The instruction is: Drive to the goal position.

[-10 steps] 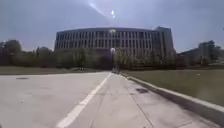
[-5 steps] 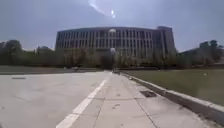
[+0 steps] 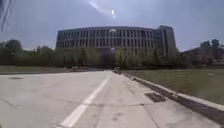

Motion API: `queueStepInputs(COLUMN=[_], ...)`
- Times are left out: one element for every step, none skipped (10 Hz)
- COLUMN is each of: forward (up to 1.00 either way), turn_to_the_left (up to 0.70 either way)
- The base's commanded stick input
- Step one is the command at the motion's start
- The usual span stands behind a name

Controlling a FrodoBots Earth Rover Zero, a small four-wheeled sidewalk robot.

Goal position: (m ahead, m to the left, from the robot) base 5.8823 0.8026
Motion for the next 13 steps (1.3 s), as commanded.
queueStepInputs(forward=[0.70, 0.70, 0.70, 0.70, 0.70, 0.70, 0.70, 0.70, 0.70, 0.70, 0.70, 0.70, 0.70], turn_to_the_left=[0.00, 0.00, 0.00, 0.00, 0.00, 0.00, 0.00, -0.04, -0.31, -0.35, -0.29, -0.14, 0.00])
